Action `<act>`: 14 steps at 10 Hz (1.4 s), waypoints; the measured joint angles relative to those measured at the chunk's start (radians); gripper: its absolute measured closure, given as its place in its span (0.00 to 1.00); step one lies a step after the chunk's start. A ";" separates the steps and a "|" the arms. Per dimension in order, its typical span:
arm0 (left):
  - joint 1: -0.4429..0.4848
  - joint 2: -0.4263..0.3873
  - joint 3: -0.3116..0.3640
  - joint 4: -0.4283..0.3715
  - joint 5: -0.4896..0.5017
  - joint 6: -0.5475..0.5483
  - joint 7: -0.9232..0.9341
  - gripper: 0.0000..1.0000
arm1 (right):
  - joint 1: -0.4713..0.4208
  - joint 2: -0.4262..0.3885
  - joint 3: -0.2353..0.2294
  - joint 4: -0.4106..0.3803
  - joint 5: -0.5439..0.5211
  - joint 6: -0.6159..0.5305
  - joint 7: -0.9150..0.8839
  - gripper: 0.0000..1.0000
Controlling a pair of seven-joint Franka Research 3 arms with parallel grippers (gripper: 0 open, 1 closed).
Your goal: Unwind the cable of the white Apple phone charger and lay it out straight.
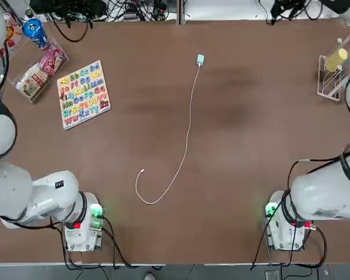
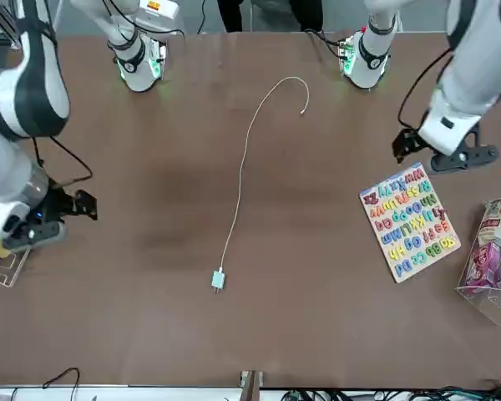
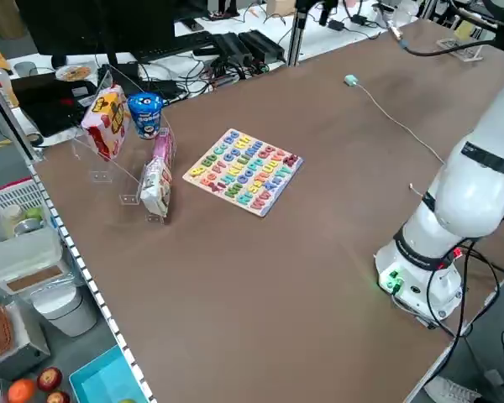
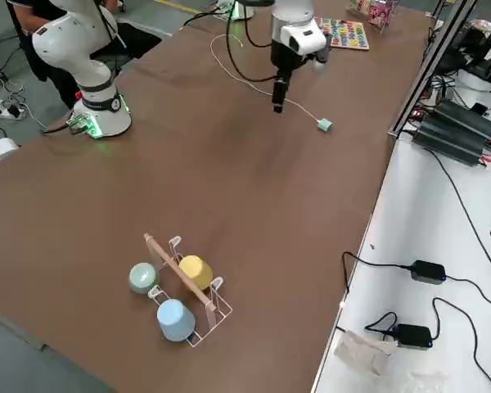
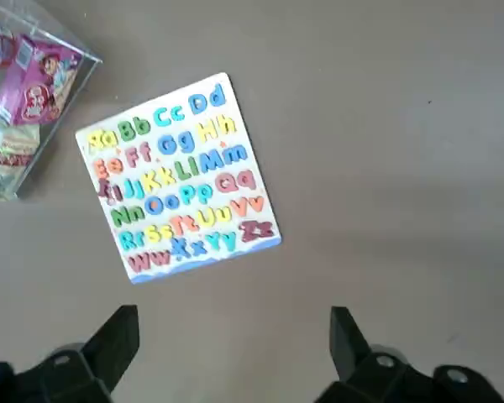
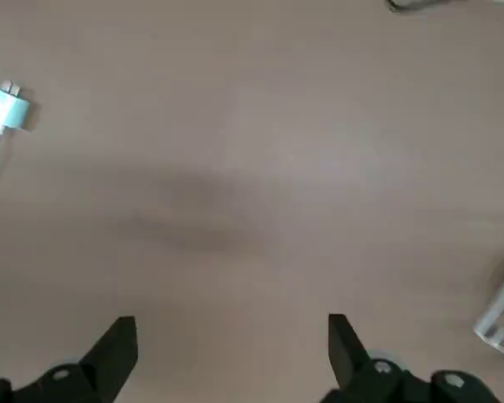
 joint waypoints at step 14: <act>-0.302 -0.030 0.418 0.211 -0.116 -0.220 0.306 0.00 | 0.012 -0.175 -0.071 0.071 0.019 -0.224 0.027 0.00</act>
